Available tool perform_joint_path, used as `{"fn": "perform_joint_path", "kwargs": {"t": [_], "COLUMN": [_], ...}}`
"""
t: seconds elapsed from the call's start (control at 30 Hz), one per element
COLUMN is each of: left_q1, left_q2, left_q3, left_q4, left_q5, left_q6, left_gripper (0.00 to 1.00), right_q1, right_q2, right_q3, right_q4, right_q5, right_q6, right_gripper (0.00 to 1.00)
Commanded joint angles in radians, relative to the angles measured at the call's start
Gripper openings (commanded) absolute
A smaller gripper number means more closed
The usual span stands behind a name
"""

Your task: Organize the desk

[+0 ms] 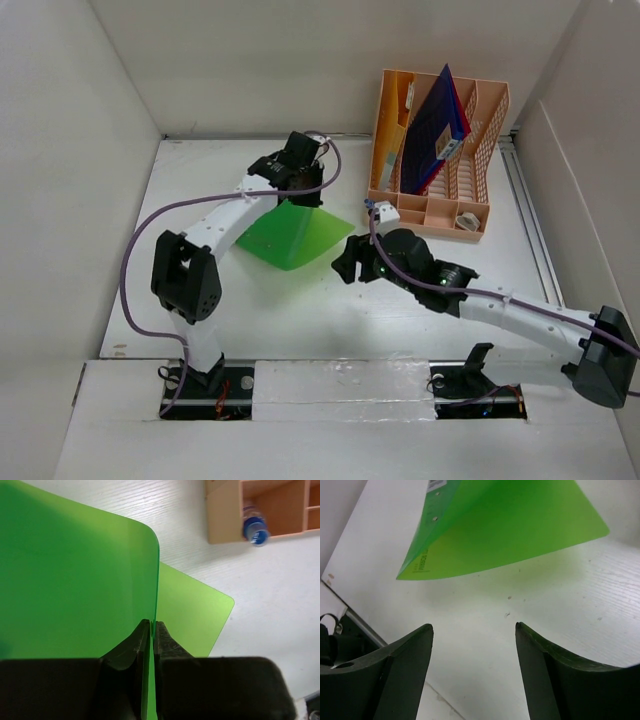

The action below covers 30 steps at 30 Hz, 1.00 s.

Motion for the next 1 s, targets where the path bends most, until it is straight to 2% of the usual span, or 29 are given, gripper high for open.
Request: {"fn": "perform_joint_path", "kwargs": {"t": [0.0, 0.13, 0.33, 0.43, 0.5, 0.6, 0.77, 0.83, 0.97], "left_q1": [0.000, 0.025, 0.100, 0.141, 0.161, 0.186, 0.200, 0.200, 0.209], "left_q2": [-0.090, -0.162, -0.265, -0.334, -0.366, -0.430, -0.493, -0.538, -0.607], "left_q3": [0.003, 0.008, 0.006, -0.047, -0.089, -0.126, -0.162, -0.181, -0.236], "left_q4": [0.037, 0.056, 0.122, 0.212, 0.280, 0.327, 0.356, 0.363, 0.355], "left_q5": [0.115, 0.125, 0.204, 0.245, 0.280, 0.308, 0.325, 0.317, 0.285], "left_q6": [-0.048, -0.071, -0.157, -0.249, -0.290, -0.347, -0.386, -0.390, -0.392], "left_gripper": [0.00, 0.00, 0.00, 0.00, 0.00, 0.00, 0.00, 0.00, 0.00], "right_q1": [-0.003, 0.007, 0.018, 0.050, 0.063, 0.063, 0.072, 0.072, 0.047], "right_q2": [0.030, 0.033, 0.031, 0.050, 0.067, 0.110, 0.218, 0.290, 0.389], "right_q3": [0.009, 0.011, 0.025, 0.055, 0.062, 0.107, 0.192, 0.282, 0.431], "right_q4": [0.062, 0.135, 0.181, 0.181, 0.216, 0.198, 0.175, 0.150, 0.170], "right_q5": [-0.098, -0.173, -0.183, -0.155, -0.128, -0.168, 0.001, 0.108, 0.133], "right_q6": [0.006, 0.000, -0.017, -0.048, -0.060, -0.103, -0.099, -0.105, -0.152], "right_gripper": [0.72, 0.73, 0.74, 0.74, 0.79, 0.78, 0.77, 0.76, 0.73]}}
